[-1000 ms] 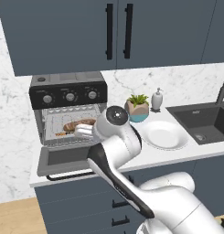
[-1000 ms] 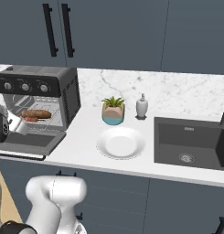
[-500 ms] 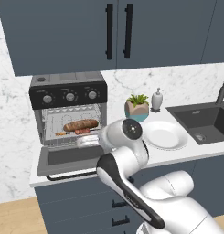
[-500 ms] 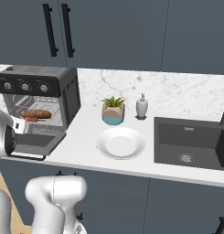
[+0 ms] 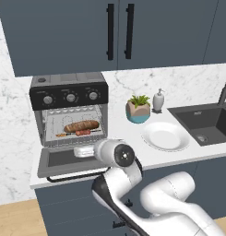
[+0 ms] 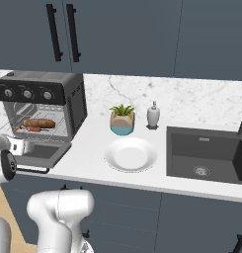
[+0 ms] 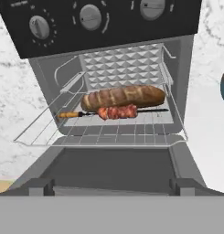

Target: Pick up the kebab skewer and baguette bread, and place them inside the toaster oven. Close the toaster oven door and start by setting the timer.

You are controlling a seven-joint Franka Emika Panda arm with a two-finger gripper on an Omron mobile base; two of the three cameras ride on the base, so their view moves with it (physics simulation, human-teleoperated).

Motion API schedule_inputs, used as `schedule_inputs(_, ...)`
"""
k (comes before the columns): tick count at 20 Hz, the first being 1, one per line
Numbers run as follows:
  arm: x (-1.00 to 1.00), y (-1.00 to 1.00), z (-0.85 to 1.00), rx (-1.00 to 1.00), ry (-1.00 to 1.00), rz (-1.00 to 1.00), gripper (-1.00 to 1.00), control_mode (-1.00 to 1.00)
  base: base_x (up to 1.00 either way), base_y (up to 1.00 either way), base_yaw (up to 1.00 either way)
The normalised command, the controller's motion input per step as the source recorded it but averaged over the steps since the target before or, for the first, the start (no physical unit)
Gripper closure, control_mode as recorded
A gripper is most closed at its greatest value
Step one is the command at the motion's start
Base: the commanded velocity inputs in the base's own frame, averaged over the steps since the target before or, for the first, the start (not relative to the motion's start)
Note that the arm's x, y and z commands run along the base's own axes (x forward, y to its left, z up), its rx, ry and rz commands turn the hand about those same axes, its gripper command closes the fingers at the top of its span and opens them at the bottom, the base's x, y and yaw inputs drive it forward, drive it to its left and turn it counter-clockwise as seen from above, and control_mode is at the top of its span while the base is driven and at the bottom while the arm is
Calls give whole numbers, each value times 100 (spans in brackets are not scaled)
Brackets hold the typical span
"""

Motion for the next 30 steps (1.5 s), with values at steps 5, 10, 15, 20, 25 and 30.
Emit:
schedule_inputs(5,0,1,0,-2,0,-30,-100,-100,0,0,0)
schedule_inputs(10,6,-26,1,0,0,-4,-100,-100,0,0,0)
schedule_inputs(15,10,-15,0,0,0,0,-100,-100,0,0,0)
schedule_inputs(20,5,-4,0,0,0,1,-100,-100,0,0,0)
schedule_inputs(25,0,37,0,-6,0,13,-100,-100,0,0,0)
schedule_inputs(30,9,36,0,-5,1,13,-100,-100,0,0,0)
